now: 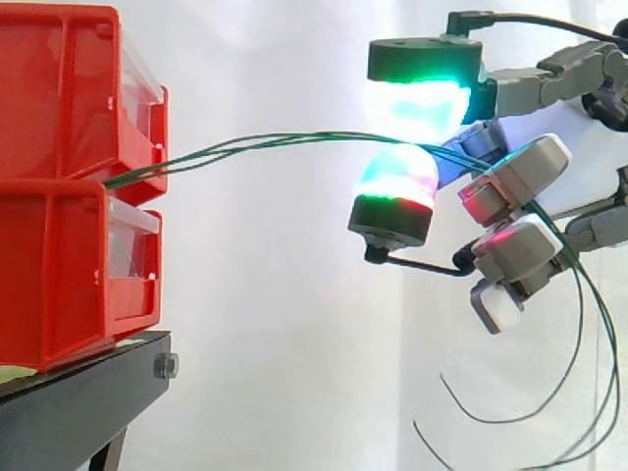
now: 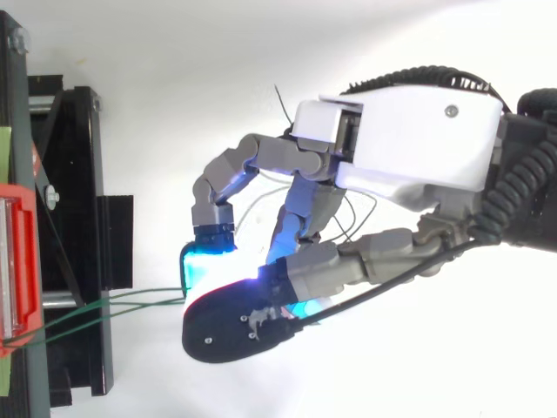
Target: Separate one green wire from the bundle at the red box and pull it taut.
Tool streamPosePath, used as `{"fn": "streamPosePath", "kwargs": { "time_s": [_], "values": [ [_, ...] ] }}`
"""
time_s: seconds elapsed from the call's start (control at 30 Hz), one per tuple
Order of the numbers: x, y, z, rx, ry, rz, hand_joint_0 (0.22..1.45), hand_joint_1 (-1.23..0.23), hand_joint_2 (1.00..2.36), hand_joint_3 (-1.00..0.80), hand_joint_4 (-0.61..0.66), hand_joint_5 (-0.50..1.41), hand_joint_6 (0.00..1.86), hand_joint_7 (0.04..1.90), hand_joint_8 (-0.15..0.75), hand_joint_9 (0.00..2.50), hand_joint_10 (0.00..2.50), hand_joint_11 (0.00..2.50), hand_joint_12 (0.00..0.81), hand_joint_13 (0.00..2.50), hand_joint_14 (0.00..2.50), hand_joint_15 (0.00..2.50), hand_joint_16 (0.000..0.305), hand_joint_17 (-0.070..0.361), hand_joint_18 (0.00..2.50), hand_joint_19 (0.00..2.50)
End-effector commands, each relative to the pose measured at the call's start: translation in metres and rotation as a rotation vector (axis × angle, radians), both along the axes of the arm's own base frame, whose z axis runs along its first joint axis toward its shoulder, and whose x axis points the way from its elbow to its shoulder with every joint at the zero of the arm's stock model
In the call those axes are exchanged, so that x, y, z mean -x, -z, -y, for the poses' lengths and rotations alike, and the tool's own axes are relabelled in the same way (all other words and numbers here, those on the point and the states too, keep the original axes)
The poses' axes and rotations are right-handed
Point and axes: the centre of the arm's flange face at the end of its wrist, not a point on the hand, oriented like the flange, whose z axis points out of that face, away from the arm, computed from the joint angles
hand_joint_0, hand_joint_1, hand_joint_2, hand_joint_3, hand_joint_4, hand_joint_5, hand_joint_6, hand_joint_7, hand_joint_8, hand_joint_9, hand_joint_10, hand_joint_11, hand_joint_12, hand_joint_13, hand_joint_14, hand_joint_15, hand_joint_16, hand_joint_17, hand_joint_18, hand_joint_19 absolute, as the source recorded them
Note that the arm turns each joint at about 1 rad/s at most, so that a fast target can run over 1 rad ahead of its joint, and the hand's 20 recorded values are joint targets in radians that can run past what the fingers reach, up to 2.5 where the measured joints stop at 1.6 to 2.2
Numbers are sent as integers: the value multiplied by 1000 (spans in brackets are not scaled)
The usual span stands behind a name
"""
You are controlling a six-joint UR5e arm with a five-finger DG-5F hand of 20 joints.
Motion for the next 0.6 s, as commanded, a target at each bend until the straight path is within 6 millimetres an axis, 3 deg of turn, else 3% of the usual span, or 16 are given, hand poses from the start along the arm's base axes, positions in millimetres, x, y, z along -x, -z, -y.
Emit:
{"fn": "streamPosePath", "kwargs": {
  "time_s": [0.0, 0.1, 0.43, 0.53, 0.57],
  "values": [
    [0, 0, 0, 0, 0, 1, 686, -798, 1007, -406, 53, -164, 928, 969, 255, 1375, 16, 1414, 350, 1186, 30, 890, 51, 114, 788, 674],
    [0, 2, 0, 1, 0, -4, 695, -808, 1000, -500, 58, -163, 926, 961, 254, 1386, 16, 1409, 349, 1187, 30, 885, 50, 113, 789, 675],
    [0, 0, 0, 0, 0, -2, 668, -793, 1000, -500, 76, -159, 921, 979, 257, 1397, 15, 1422, 349, 1190, 30, 878, 50, 112, 786, 674],
    [0, 0, -1, 2, -2, -3, 623, -764, 1000, -500, 98, -154, 918, 977, 251, 1417, 17, 1412, 347, 1190, 30, 884, 50, 112, 784, 681],
    [0, 1, 0, 2, 0, -3, 529, -675, 1000, -500, 113, -152, 919, 961, 270, 1435, 15, 1408, 363, 1211, 29, 883, 53, 118, 809, 685]
  ]
}}
